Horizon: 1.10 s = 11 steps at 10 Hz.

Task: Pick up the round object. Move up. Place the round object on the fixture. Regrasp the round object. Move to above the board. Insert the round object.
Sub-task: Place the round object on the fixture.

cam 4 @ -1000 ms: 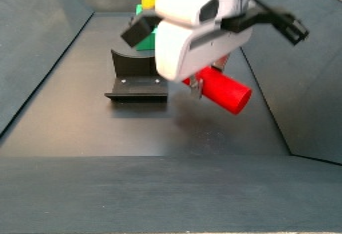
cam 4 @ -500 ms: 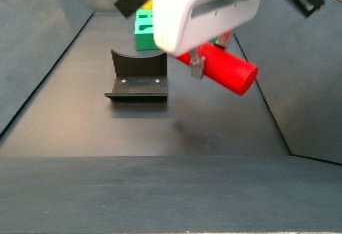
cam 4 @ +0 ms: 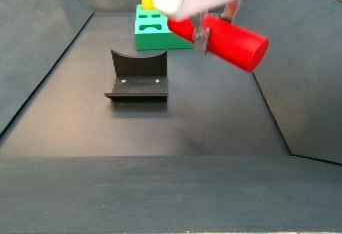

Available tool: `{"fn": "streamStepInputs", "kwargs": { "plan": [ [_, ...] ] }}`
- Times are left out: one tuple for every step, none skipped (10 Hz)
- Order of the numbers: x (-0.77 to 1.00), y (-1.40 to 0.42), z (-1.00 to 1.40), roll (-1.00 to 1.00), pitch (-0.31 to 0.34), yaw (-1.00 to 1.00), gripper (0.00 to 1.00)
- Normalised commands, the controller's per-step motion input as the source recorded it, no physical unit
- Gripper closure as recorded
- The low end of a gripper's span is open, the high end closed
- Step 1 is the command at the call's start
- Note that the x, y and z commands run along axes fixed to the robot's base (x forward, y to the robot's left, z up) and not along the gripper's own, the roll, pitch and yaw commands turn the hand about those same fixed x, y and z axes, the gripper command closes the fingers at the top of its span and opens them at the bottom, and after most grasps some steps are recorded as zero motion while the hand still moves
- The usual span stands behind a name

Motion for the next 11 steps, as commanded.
{"fn": "streamStepInputs", "kwargs": {
  "plan": [
    [-0.01,0.00,0.50,0.10,0.078,0.03,1.00],
    [0.00,0.00,0.36,0.10,0.088,0.03,1.00],
    [1.00,-1.00,0.28,-0.06,-0.014,-1.00,1.00],
    [1.00,-1.00,0.22,-0.06,-0.010,-1.00,1.00],
    [1.00,-0.88,0.15,-0.07,0.006,-1.00,1.00],
    [1.00,-0.73,0.14,-0.07,0.017,-1.00,1.00],
    [1.00,-0.49,0.10,-0.08,0.040,-1.00,1.00],
    [1.00,-0.39,0.08,-0.09,0.053,-1.00,1.00],
    [0.88,-0.22,0.04,-0.10,0.082,-1.00,1.00],
    [0.80,-0.12,0.03,-0.12,0.108,-1.00,1.00],
    [0.68,-0.04,0.02,-0.15,0.158,-1.00,1.00]
  ]
}}
